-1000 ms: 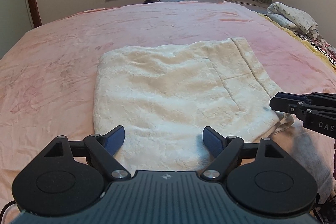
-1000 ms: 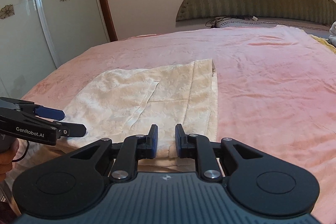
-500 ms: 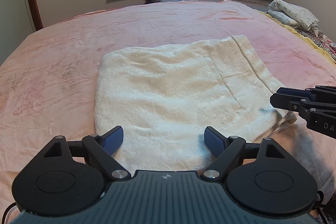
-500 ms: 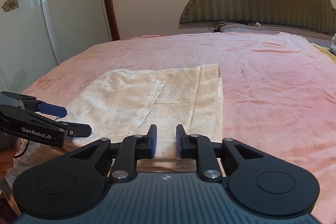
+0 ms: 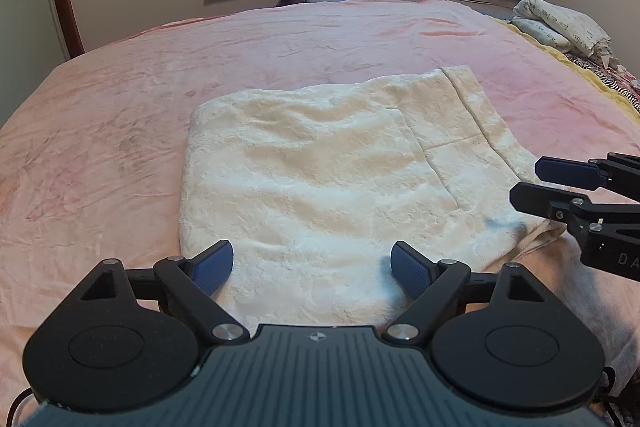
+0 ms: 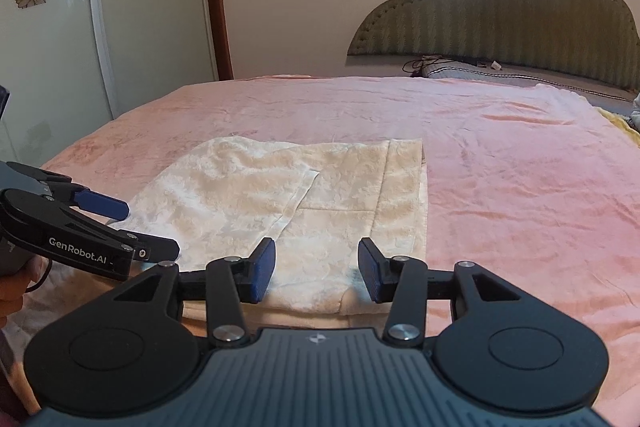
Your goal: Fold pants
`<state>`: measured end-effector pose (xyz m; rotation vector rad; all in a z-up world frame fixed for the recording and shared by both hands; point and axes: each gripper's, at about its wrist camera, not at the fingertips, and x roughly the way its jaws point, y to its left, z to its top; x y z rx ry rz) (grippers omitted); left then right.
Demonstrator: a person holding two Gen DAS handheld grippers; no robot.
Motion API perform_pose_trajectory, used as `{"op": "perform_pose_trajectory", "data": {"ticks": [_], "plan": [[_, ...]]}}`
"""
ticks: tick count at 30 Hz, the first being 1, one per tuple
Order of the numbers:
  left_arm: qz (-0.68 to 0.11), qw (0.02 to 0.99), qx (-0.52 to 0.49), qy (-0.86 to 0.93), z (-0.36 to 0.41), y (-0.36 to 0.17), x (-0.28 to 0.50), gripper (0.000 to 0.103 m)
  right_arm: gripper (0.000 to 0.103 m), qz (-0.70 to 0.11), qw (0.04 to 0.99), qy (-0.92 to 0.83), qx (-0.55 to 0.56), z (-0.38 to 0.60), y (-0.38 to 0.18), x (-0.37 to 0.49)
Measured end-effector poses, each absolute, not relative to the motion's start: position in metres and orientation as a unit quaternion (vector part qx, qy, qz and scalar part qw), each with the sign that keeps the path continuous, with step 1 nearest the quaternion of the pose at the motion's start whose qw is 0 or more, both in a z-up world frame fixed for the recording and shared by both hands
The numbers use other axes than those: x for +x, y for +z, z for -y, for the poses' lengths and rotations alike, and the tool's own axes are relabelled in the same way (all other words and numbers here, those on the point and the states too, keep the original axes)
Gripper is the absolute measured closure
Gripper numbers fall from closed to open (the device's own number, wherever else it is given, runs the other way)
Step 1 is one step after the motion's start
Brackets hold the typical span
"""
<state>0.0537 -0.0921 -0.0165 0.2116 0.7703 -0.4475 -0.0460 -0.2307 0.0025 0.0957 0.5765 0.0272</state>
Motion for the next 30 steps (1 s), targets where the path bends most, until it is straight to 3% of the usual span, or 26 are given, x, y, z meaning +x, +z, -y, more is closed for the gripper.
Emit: {"op": "perform_pose_trajectory", "data": {"ticks": [16,21,24,30], "plan": [[-0.366,0.897,0.113,-0.218,0.096,-0.015,0.051,0.012,0.059,-0.306,0.951,0.012,0.044,0.235,-0.005,-0.045],[-0.358,0.903,0.107,-0.213,0.087,-0.010,0.059,0.012,0.056,-0.293,0.950,0.026,0.102,0.256,-0.002,-0.043],[-0.359,0.905,0.084,-0.213,0.068,-0.004,0.077,0.012,0.049,-0.283,0.944,0.028,0.167,0.283,-0.004,-0.039],[-0.423,0.882,-0.036,-0.202,0.009,-0.008,0.141,0.010,0.049,-0.321,0.920,0.039,0.224,0.325,-0.023,-0.008]]}}
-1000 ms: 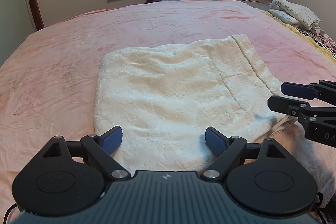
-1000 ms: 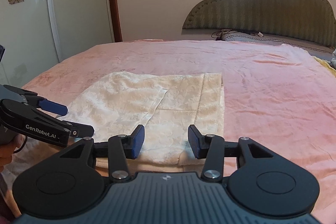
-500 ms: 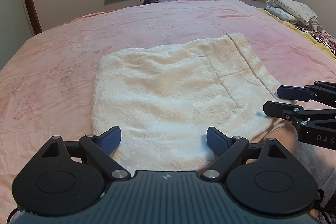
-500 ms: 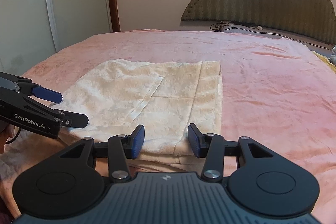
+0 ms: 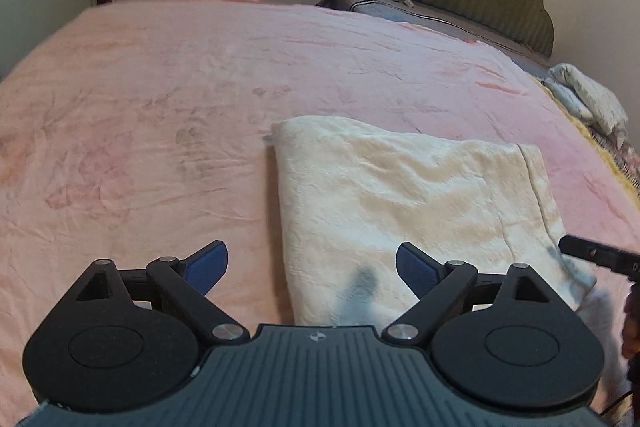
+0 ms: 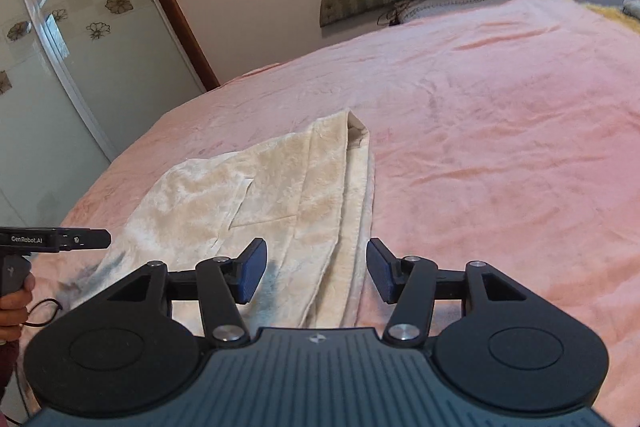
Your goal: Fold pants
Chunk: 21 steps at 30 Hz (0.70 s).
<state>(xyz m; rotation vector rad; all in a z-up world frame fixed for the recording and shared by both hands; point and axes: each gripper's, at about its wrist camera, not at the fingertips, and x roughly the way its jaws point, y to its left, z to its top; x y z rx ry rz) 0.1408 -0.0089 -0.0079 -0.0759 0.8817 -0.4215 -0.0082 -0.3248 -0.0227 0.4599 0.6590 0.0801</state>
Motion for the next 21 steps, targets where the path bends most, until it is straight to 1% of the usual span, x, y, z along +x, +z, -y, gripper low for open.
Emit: {"op": "perform_pose_trajectory", "data": {"ticks": [3,7,8,10,13,17,18,19,20,21], "plan": [[-0.480,0.837,-0.101,-0.242,-0.008,-0.023,0.169,0.010,0.047,-0.348,0.888,0.081,0.291,0.348,-0.042,0.012],[-0.515,0.791,-0.158,-0.290,-0.014,-0.042,0.189,0.009,0.047,-0.362,0.849,0.153,0.352,0.373,-0.061,0.031],[-0.515,0.786,-0.165,-0.298,-0.013,-0.045,0.192,0.006,0.046,-0.364,0.839,0.175,0.366,0.379,-0.065,0.036],[-0.509,0.779,-0.178,-0.320,-0.010,-0.047,0.194,0.003,0.046,-0.365,0.819,0.214,0.387,0.388,-0.072,0.045],[-0.515,0.752,-0.210,-0.354,-0.001,-0.054,0.199,0.003,0.046,-0.365,0.800,0.254,0.403,0.390,-0.076,0.059],[-0.503,0.768,-0.197,-0.343,0.019,-0.053,0.196,0.003,0.046,-0.369,0.799,0.271,0.390,0.377,-0.074,0.083],[-0.500,0.772,-0.195,-0.341,0.021,-0.052,0.195,0.004,0.047,-0.369,0.801,0.269,0.387,0.374,-0.073,0.086],[-0.495,0.776,-0.194,-0.339,0.023,-0.052,0.193,0.010,0.050,-0.371,0.806,0.261,0.380,0.369,-0.071,0.088],[-0.491,0.782,-0.188,-0.336,0.024,-0.051,0.191,0.021,0.058,-0.375,0.812,0.252,0.370,0.364,-0.070,0.089],[-0.487,0.792,-0.172,-0.326,0.027,-0.049,0.188,0.029,0.068,-0.379,0.817,0.240,0.361,0.359,-0.071,0.088]]}}
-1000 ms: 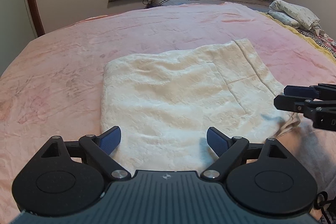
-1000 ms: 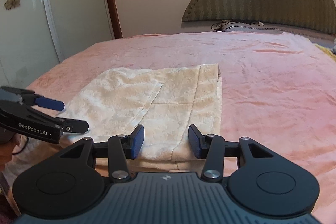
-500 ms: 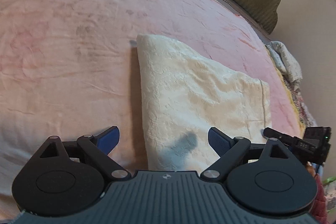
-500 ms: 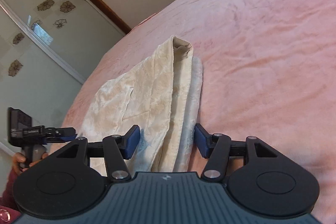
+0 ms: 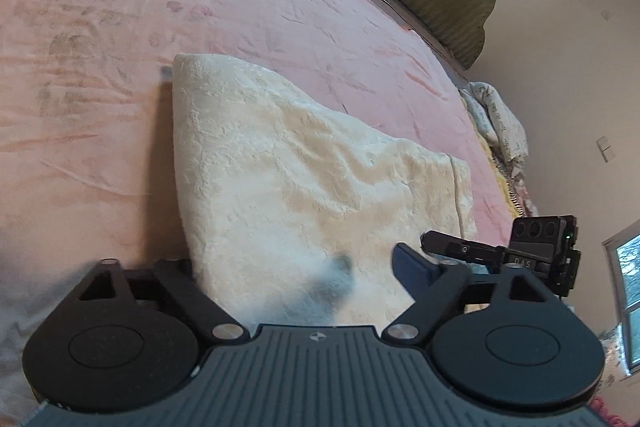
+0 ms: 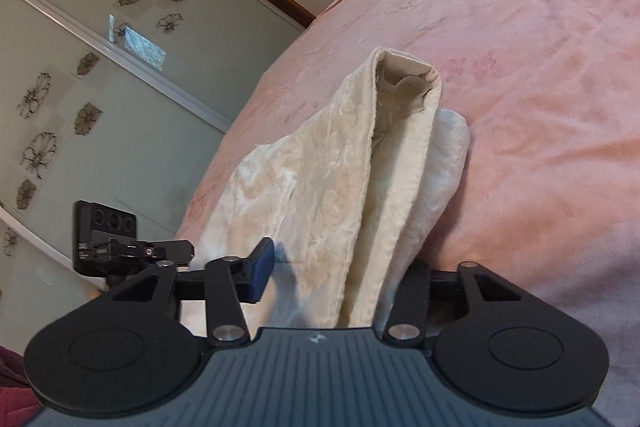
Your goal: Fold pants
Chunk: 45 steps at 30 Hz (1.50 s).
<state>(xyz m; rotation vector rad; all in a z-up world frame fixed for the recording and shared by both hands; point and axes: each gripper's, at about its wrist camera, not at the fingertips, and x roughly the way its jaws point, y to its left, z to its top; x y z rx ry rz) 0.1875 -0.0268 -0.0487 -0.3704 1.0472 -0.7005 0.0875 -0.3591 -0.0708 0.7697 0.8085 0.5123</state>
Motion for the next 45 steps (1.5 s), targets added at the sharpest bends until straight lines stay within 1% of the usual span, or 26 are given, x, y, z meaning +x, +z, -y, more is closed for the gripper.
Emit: {"op": "perform_pose_trajectory", "data": {"ticks": [1,2,3,4,5,7,10,14,16,20,22,25,27,28,30,31,32,33,35,36,37,38,40,41,43,45], "plan": [[-0.480,0.806,-0.149,-0.312,0.029,-0.047,0.183,0.047,0.069,-0.378,0.820,0.235,0.361,0.356,-0.071,0.085],[-0.471,0.818,-0.128,-0.304,0.031,-0.045,0.178,0.061,0.074,-0.373,0.822,0.232,0.363,0.355,-0.070,0.080],[-0.461,0.827,-0.113,-0.302,0.032,-0.043,0.173,0.066,0.080,-0.366,0.823,0.233,0.367,0.354,-0.068,0.075],[-0.450,0.834,-0.106,-0.302,0.030,-0.040,0.170,0.079,0.081,-0.358,0.825,0.236,0.369,0.353,-0.065,0.071],[-0.438,0.840,-0.102,-0.302,0.029,-0.037,0.166,0.087,0.081,-0.352,0.829,0.236,0.365,0.350,-0.061,0.068],[-0.416,0.852,-0.094,-0.303,0.026,-0.027,0.160,0.092,0.082,-0.346,0.840,0.234,0.345,0.343,-0.049,0.066],[-0.385,0.869,-0.089,-0.299,0.022,-0.009,0.157,0.095,0.081,-0.338,0.858,0.243,0.302,0.331,-0.024,0.073],[-0.327,0.902,-0.057,-0.275,0.022,0.017,0.163,0.095,0.082,-0.308,0.874,0.279,0.252,0.318,0.006,0.095],[-0.314,0.911,-0.044,-0.266,0.021,0.029,0.177,0.096,0.082,-0.289,0.880,0.288,0.241,0.314,0.017,0.113],[-0.315,0.917,-0.040,-0.241,0.017,0.041,0.231,0.095,0.082,-0.266,0.897,0.273,0.226,0.306,0.030,0.167],[-0.317,0.921,-0.031,-0.224,0.018,0.042,0.259,0.095,0.082,-0.273,0.894,0.266,0.236,0.301,0.026,0.198],[-0.325,0.924,-0.005,-0.202,0.029,0.030,0.286,0.095,0.082,-0.291,0.894,0.252,0.229,0.292,0.013,0.233],[-0.346,0.919,0.006,-0.190,0.034,0.012,0.302,0.095,0.082,-0.307,0.894,0.238,0.225,0.288,-0.001,0.251],[-0.360,0.915,0.005,-0.182,0.034,0.003,0.310,0.095,0.081,-0.318,0.892,0.231,0.223,0.287,-0.008,0.258],[-0.376,0.911,0.001,-0.170,0.031,-0.011,0.320,0.090,0.074,-0.342,0.894,0.202,0.206,0.287,-0.023,0.264],[-0.381,0.909,-0.007,-0.169,0.028,-0.015,0.323,0.082,0.070,-0.354,0.894,0.187,0.200,0.289,-0.029,0.265],[-0.384,0.908,-0.012,-0.168,0.026,-0.015,0.324,0.070,0.059,-0.361,0.891,0.179,0.206,0.292,-0.033,0.265],[-0.386,0.908,-0.017,-0.164,0.023,-0.013,0.322,0.063,0.053,-0.370,0.887,0.172,0.216,0.296,-0.036,0.264],[-0.391,0.907,-0.022,-0.155,0.015,-0.007,0.319,0.052,0.052,-0.378,0.884,0.166,0.219,0.300,-0.034,0.257],[-0.393,0.908,-0.019,-0.142,0.010,-0.004,0.321,0.048,0.050,-0.376,0.889,0.155,0.211,0.302,-0.030,0.249],[-0.394,0.910,-0.017,-0.130,0.007,-0.001,0.316,0.038,0.050,-0.372,0.897,0.137,0.197,0.303,-0.024,0.239],[-0.393,0.912,-0.017,-0.121,0.003,0.002,0.309,0.033,0.049,-0.357,0.911,0.109,0.177,0.303,-0.015,0.226],[-0.382,0.918,-0.025,-0.105,-0.006,0.009,0.291,0.032,0.048,-0.313,0.942,0.049,0.112,0.290,0.007,0.200],[-0.380,0.919,-0.025,-0.101,-0.008,0.010,0.280,0.029,0.047,-0.297,0.951,0.042,0.076,0.278,0.014,0.188],[-0.388,0.917,-0.015,-0.094,-0.006,0.007,0.266,0.026,0.047,-0.282,0.956,0.083,0.029,0.251,0.021,0.169],[-0.405,0.910,0.012,-0.088,0.003,-0.004,0.263,0.025,0.049,-0.289,0.948,0.135,0.005,0.227,0.016,0.162]]}}
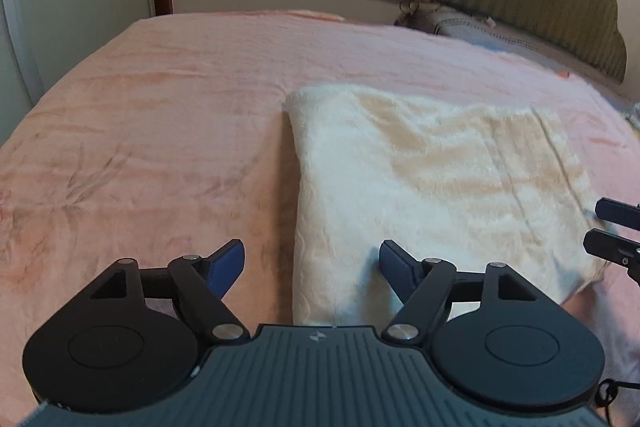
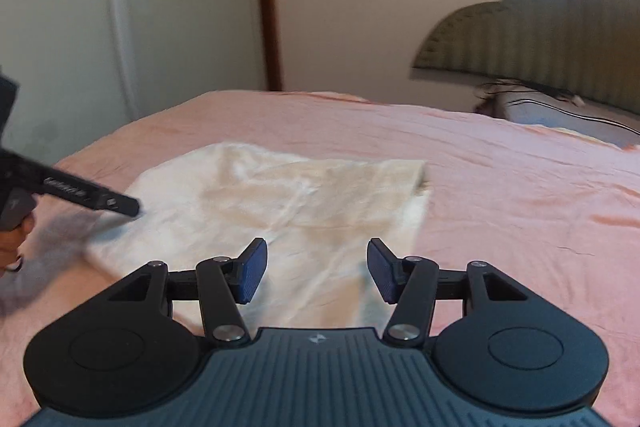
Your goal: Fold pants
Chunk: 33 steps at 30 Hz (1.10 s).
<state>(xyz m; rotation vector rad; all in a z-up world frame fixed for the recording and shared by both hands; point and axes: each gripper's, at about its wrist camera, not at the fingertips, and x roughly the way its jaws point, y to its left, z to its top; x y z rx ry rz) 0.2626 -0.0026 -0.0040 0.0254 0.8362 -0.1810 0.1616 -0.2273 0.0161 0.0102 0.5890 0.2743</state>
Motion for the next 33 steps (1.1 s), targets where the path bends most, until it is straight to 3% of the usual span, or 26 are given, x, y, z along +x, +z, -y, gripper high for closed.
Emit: {"op": "perform_pose_trajectory", "data": {"ticks": [2,4,5,10,15,19,22,30,33], "plan": [[-0.393,0.915,0.038,-0.078,0.007,-0.013,0.264,0.018,0.050,-0.314,0.938,0.143,-0.026,0.213,0.003,0.166],[-0.392,0.917,0.034,-0.061,0.004,-0.010,0.264,0.017,0.050,-0.328,0.937,0.115,-0.028,0.215,-0.008,0.171],[-0.393,0.917,0.018,-0.064,0.000,-0.004,0.261,0.023,0.050,-0.331,0.939,0.096,-0.004,0.220,-0.006,0.170],[-0.372,0.925,0.052,-0.056,0.010,0.003,0.244,0.015,0.047,-0.294,0.946,0.135,0.019,0.206,0.014,0.147],[-0.382,0.922,0.052,-0.041,0.015,-0.003,0.241,0.014,0.046,-0.336,0.935,0.108,0.011,0.200,-0.011,0.161],[-0.378,0.923,0.056,-0.040,0.014,0.005,0.229,0.014,0.044,-0.313,0.944,0.097,0.044,0.199,0.014,0.141],[-0.374,0.924,0.062,-0.041,0.014,0.010,0.215,0.014,0.028,-0.300,0.947,0.101,0.051,0.194,0.029,0.122],[-0.393,0.915,0.072,-0.048,0.002,0.012,0.162,0.014,0.022,-0.315,0.939,0.116,0.075,0.174,0.049,0.069],[-0.399,0.913,0.063,-0.057,-0.010,0.017,0.137,0.013,0.021,-0.308,0.932,0.132,0.140,0.170,0.066,0.044]]}}
